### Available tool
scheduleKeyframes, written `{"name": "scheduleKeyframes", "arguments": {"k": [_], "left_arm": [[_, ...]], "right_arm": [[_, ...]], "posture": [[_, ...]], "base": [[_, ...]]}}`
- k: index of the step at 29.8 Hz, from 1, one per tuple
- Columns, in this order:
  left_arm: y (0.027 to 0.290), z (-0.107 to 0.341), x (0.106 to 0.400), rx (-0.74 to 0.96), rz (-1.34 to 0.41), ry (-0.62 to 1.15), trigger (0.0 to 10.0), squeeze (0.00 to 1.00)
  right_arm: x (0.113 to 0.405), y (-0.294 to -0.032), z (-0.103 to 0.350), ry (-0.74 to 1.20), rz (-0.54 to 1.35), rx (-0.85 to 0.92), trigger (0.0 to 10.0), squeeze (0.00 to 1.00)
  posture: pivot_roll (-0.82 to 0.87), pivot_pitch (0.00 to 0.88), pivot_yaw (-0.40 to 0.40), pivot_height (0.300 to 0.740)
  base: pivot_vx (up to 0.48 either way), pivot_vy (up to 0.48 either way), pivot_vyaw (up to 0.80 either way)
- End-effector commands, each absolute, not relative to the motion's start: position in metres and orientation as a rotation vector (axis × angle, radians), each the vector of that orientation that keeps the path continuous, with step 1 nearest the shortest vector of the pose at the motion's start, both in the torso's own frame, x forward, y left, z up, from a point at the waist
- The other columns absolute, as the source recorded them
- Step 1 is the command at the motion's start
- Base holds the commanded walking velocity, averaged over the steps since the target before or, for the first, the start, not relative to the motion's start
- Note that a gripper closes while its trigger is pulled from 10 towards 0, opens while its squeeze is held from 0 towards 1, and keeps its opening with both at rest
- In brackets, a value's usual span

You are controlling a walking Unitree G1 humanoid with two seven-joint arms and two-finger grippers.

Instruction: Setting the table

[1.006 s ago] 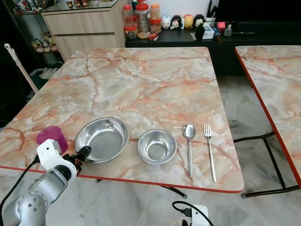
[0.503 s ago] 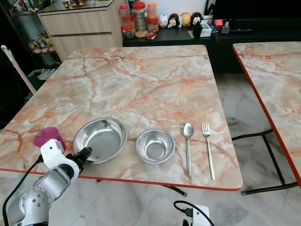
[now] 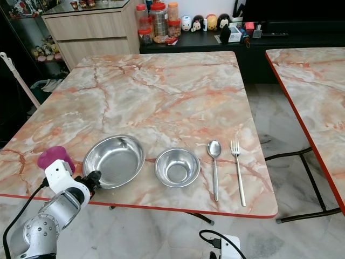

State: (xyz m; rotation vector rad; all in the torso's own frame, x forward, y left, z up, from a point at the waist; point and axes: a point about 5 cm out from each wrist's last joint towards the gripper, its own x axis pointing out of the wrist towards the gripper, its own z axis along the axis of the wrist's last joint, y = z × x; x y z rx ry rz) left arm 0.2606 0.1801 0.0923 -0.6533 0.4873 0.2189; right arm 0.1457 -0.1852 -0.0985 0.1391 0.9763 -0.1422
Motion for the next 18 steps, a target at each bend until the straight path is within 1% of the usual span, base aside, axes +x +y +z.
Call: {"name": "scheduleKeyframes", "arguments": {"k": [1,15,18], "left_arm": [[0.1837,0.0911,0.2597,-0.614,0.254,0.488,0.0,0.00],[0.1876,0.0949,0.2598,-0.600,0.307,0.447,0.0,0.00],[0.1893,0.0962,0.2600,-0.560,0.314,0.432,0.0,0.00]], "right_arm": [[0.1458,-0.1835,-0.0986,0.974,-0.148,0.150,10.0,0.00],[0.1523,-0.1857,-0.0962,0.968,-0.134,0.134,10.0,0.00],[0.1530,-0.1861,-0.0959,0.967,-0.130,0.129,10.0,0.00]], "posture": [[0.14,0.041,0.096,0.740],[0.15,0.035,0.073,0.740],[0.15,0.033,0.069,0.740]], "base": [[0.000,0.000,0.00],[0.000,0.000,0.00],[0.000,0.000,0.00]]}}
